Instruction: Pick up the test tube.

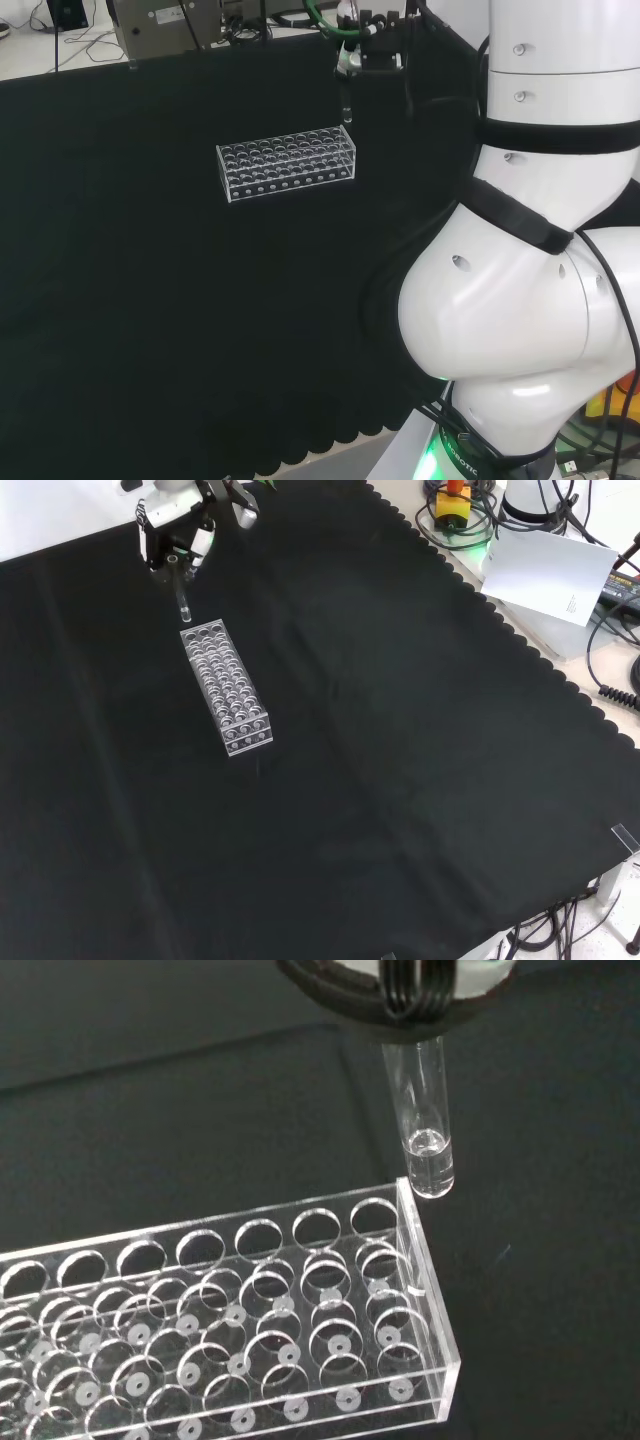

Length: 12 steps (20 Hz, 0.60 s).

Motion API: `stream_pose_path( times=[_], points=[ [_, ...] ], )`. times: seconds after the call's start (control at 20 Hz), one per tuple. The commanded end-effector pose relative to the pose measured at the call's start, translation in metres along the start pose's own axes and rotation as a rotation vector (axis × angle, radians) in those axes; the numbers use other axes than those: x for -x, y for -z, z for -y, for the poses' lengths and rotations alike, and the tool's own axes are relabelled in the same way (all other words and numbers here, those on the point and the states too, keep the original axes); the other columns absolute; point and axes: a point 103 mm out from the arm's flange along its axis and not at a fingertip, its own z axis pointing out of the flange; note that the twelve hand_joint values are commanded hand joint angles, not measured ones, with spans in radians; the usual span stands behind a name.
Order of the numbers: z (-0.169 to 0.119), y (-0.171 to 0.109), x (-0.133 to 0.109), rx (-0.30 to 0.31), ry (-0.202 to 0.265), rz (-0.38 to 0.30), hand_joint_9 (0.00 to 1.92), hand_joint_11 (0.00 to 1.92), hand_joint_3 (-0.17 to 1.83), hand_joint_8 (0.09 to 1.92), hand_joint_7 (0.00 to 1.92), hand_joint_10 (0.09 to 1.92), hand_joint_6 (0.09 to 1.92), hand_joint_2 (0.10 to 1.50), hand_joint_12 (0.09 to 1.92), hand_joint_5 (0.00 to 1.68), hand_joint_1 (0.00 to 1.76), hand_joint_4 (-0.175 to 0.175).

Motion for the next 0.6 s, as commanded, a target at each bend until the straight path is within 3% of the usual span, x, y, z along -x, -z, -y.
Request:
stream_pose_path(
  times=[0.05, 0.35, 0.6],
  points=[
    [0.006, 0.018, 0.002, 0.023, 0.015, -0.015, 1.15, 1.35, 0.00, 1.11, 1.10, 0.79, 0.53, 1.05, 0.85, 1.05, 1.41, -0.175],
    [0.015, 0.046, -0.002, 0.067, 0.030, -0.067, 1.14, 1.34, 0.00, 1.11, 1.10, 0.80, 0.53, 1.05, 0.84, 1.05, 1.41, -0.175],
    [0.023, 0.066, -0.007, 0.092, 0.047, -0.066, 1.14, 1.34, 0.00, 1.12, 1.09, 0.80, 0.53, 1.05, 0.84, 1.05, 1.41, -0.175]
  ],
)
